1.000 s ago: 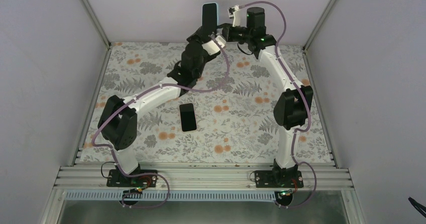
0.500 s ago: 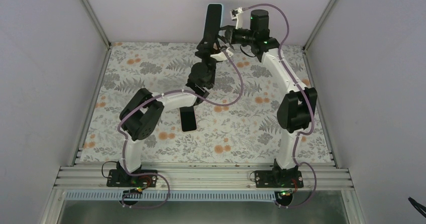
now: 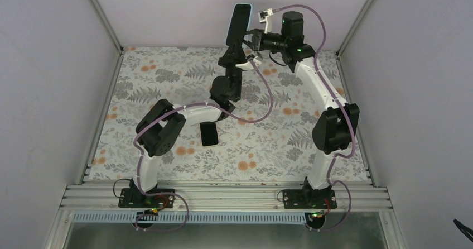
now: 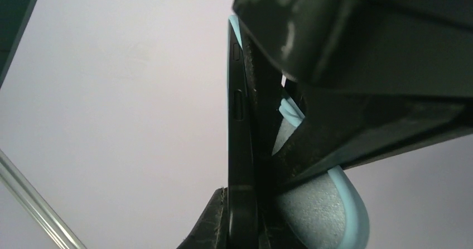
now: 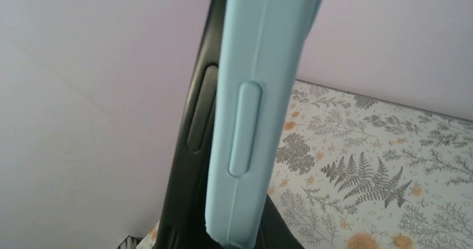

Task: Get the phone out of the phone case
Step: Remove the phone case from the phone, then place the phone case at the center of the board, then place the phone at the center of the board.

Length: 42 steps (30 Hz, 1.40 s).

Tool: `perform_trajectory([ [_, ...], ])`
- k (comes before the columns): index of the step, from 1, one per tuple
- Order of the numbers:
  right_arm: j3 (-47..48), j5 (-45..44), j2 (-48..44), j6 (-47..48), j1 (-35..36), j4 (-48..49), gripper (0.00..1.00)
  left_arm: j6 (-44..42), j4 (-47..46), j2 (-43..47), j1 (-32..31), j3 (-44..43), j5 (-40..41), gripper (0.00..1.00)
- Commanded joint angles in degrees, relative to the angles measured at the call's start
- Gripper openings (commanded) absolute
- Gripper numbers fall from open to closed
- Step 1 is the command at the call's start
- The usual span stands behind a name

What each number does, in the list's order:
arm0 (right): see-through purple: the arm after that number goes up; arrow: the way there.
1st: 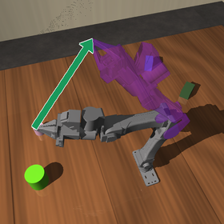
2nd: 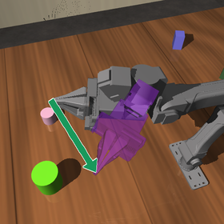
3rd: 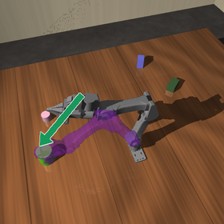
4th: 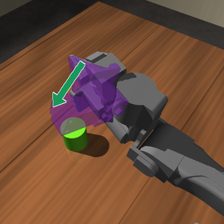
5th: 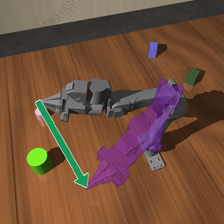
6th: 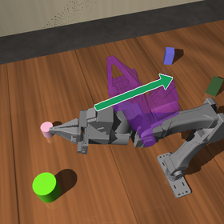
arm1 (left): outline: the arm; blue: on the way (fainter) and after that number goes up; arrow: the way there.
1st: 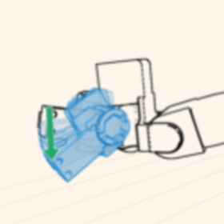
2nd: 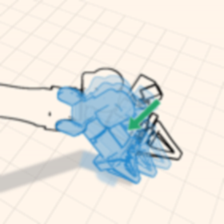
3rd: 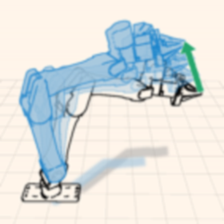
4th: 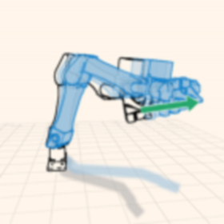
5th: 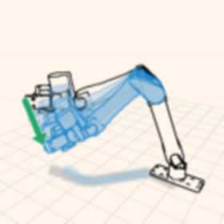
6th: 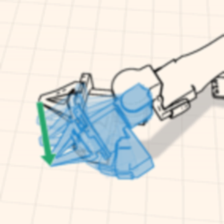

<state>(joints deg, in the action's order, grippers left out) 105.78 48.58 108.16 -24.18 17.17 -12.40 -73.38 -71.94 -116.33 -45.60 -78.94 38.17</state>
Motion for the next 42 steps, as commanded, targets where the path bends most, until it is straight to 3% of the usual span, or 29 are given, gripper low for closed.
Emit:
perform_trajectory([
  [1, -1.27, 3.78, -2.22, 3.68, 0.07, -8.84, 0.03, -2.11, -8.09, 3.26, 1.84, 0.43, 4.01, 0.02],
  [5, 3.41, -10.53, -0.61, 10.74, 0.14, -17.07, 0.03, -1.4, -6.31, 6.07, 0.42, 2.16, 3.75, 0.02],
  [8, 7.12, -25.42, 0.94, 17.43, -0.51, -23.52, 0.03, 1.96, 1.26, 10.87, -0.49, 4.84, 3.17, 0.02],
  [11, 4.33, -36.99, -0.39, 21.7, -2.02, -24.6, 0.03, 4.93, 15.96, 15.67, -0.54, 5.55, 2.44, 0.02],
  [14, 0.29, -40.48, -2.45, 24.56, -4.64, -24.22, 0.03, 0.68, 18.71, 18.78, -0.33, 9.5, 3.4, 0.02],
  [17, 0.67, -39.34, -1.34, 27.34, -6.74, -28.44, 0.03, -2.12, 21.3, 24.63, -0.34, 17.14, 1.71, 0.02],
  [22, -2.58, -33.98, -1.26, 31.44, -8.68, -32.89, 0.03, 0.53, 28.86, 33.52, 0.41, 27.05, 3.29, 0.02],
  [28, -8.19, -19.62, 1.64, 40.95, -10.05, -45.09, 0.03, -2.22, 25.52, 41.71, 4.56, 45.82, 4.88, 0.02],
  [30, -9.67, -15.47, 3.67, 44.79, -10.05, -49.72, 0.03, -1.54, 28.26, 43.62, 6.35, 50.12, 4.59, 0.03],
  [36, -14.75, -13.98, 6.85, 48.1, -10.03, -50.67, 0.03, -0.54, 24.98, 44.36, 10.34, 61.99, 4.52, 0.03],
  [42, -14.64, -16.31, 11.45, 48.33, -10.0, -50.99, 0.04, -2.21, 14.56, 37.32, 10.88, 68.55, 5.55, 0.04],
])
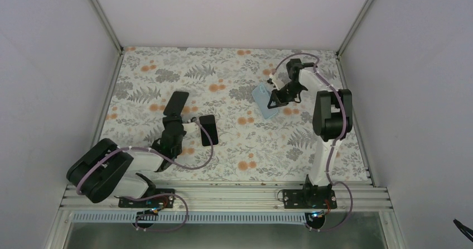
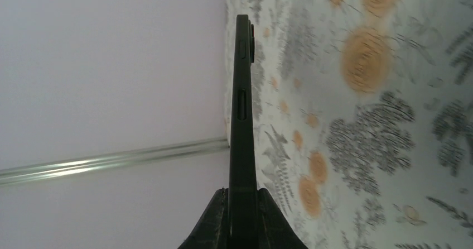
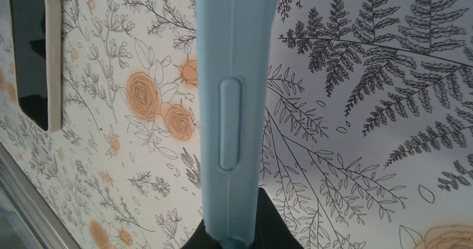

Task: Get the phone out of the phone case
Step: Place the phone at the center of the board.

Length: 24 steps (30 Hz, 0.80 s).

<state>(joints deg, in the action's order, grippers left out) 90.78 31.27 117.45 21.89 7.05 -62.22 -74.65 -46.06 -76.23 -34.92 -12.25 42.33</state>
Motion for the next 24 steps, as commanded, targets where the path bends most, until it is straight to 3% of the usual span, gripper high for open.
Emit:
perform_trajectory([
  [1, 0.4, 0.17, 3.25, 2.16, 0.08, -1.33, 0.04, -0.7, -11.48, -3.91, 0.2, 2.47, 1.25, 0.05],
  [3, 0.33, -1.42, 5.12, 1.98, -0.04, -1.5, 0.04, -0.54, -12.14, -5.68, 0.2, 3.62, 0.9, 0.08],
  [5, 1.03, -3.57, 6.89, 1.49, -0.55, -2.0, 0.04, -0.43, -11.7, -6.73, 0.11, 4.6, 0.34, 0.18],
  [8, 2.85, -6.94, 8.58, 0.97, -1.84, -3.34, 0.17, 1.46, -5.48, -5.5, -0.45, 4.62, -0.97, 0.35],
  [11, 3.78, -14.47, 6.55, 1.1, -2.62, -3.29, 0.29, 7.71, 13.0, -0.83, -0.91, 1.08, -5.1, 0.41],
  [14, 3.58, -27.0, 2.15, 1.07, -2.48, -2.48, 0.46, 16.43, 39.19, 6.38, -1.2, -6.16, -16.37, 0.57],
  [16, 2.72, -35.37, -1.49, 2.06, -1.78, -1.68, 0.68, 20.79, 55.94, 9.26, -1.23, -11.78, -24.09, 0.69],
  [17, 1.76, -39.76, -3.62, 2.99, -1.29, -0.89, 0.94, 23.47, 63.3, 9.64, -1.21, -15.19, -28.6, 0.74],
  [18, 0.78, -43.19, -5.77, 4.04, -0.8, -0.26, 0.99, 25.3, 69.7, 9.27, -0.95, -18.8, -32.23, 0.76],
  [21, 2.48, -47.42, -10.06, 6.04, 0.55, -1.43, 1.0, 29.29, 83.2, 6.89, 0.25, -29.08, -39.39, 0.79],
  [24, 7.43, -41.92, -12.64, 5.76, 2.64, -3.68, 1.0, 30.42, 91.37, 6.07, 1.38, -38.09, -43.32, 0.84],
])
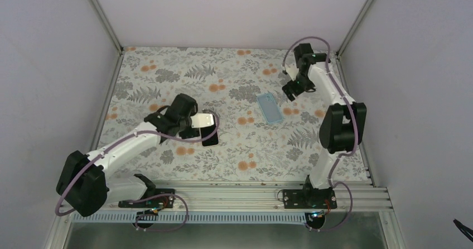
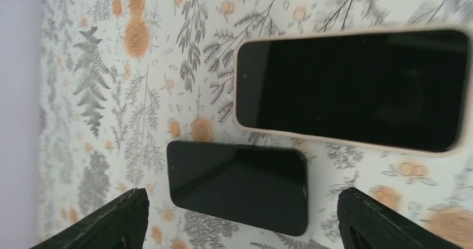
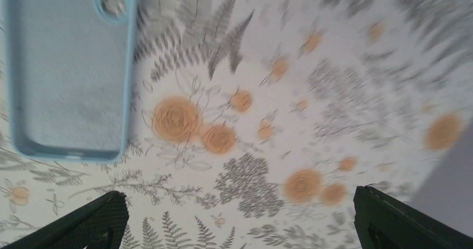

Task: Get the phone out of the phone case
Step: Place the phone at the center of the board, then pick up the phone at the center of the board.

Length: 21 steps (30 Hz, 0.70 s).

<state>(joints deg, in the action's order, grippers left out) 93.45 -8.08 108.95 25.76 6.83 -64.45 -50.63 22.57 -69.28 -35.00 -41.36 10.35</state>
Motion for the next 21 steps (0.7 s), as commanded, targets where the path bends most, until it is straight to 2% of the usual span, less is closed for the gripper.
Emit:
perform_trajectory([
  [1, 4.99, -0.65, -4.84, 1.45, 4.15, -1.58, 1.0, 6.61, 24.25, -0.9, 2.0, -11.47, -11.96, 0.86],
  [6, 3.27, 11.44, -5.66, -3.22, 13.23, 2.38, 1.0, 6.2, 24.66, -1.6, 7.79, -20.53, -9.67, 0.89],
  [10, -0.09, 20.18, -2.39, -8.1, 21.63, 9.79, 1.0, 9.99, 16.93, -2.53, 17.54, -27.09, -6.46, 0.93],
  [15, 0.17, 28.88, 4.4, -14.69, 29.01, 18.3, 1.0, 19.22, 8.5, -3.22, 31.33, -33.3, -9.67, 0.97],
  [18, 0.27, 30.38, 6.47, -15.97, 33.29, 23.08, 1.0, 21.22, 5.63, -3.41, 34.67, -33.3, -6.19, 0.98],
  [21, 0.79, 22.95, 8.56, -15.68, 39.78, 27.21, 1.0, 23.11, 4.0, -3.37, 36.92, -32.0, -5.17, 0.98],
])
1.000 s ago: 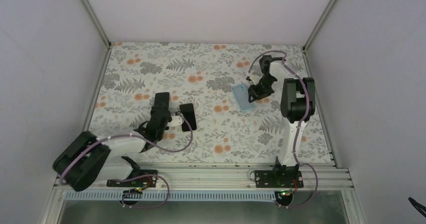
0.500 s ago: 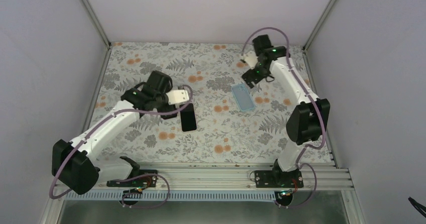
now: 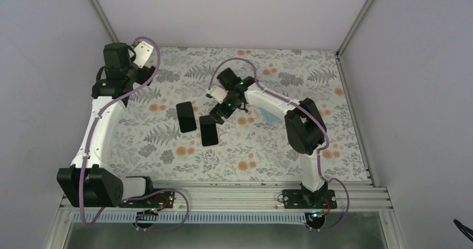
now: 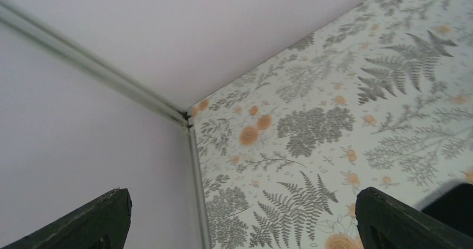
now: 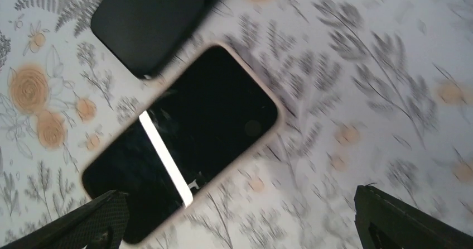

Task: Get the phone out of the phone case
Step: Pick up the phone at the center of the board.

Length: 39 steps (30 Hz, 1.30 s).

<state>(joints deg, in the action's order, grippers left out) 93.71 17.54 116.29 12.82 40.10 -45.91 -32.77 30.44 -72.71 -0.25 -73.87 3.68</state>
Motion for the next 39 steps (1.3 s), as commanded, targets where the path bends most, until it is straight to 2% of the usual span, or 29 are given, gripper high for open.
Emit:
perform_trajectory([
  [1, 0.81, -7.28, 2.35, -2.33, 9.02, 9.67, 1.0, 5.79, -4.32, 0.27, 2.74, 1.12, 1.68, 0.98],
  [5, 0.23, -19.84, 5.52, 0.06, 17.1, 14.6, 1.0, 6.22, -5.28, 1.82, 3.89, 3.51, 0.3, 0.98],
  [8, -0.9, -27.68, 7.58, 2.09, 20.36, 16.81, 1.0, 5.28, -6.05, 3.97, 3.94, 5.61, -0.63, 0.98],
  [13, -7.14, -35.78, 7.16, 4.14, 21.57, 20.54, 1.0, 3.85, -5.37, 4.9, 4.18, 7.24, 0.32, 0.99],
  [19, -18.67, -42.87, 0.88, 5.29, 20.98, 25.24, 1.0, 4.06, -5.81, 5.81, 4.55, 9.26, -0.42, 0.99],
  [25, -25.81, -42.36, -4.1, 5.04, 19.54, 25.81, 1.0, 4.61, -5.89, 4.98, 4.69, 9.64, -1.82, 0.99],
  [31, -25.76, -33.21, -5.54, 3.84, 14.86, 20.99, 1.0, 5.18, -5.41, 4.59, 4.69, 9.81, -3.27, 1.0],
  [39, -23.63, -26.71, -5.19, 5.55, 10.09, 16.24, 1.0, 4.67, -4.57, 3.84, 4.81, 10.84, -4.01, 1.0],
])
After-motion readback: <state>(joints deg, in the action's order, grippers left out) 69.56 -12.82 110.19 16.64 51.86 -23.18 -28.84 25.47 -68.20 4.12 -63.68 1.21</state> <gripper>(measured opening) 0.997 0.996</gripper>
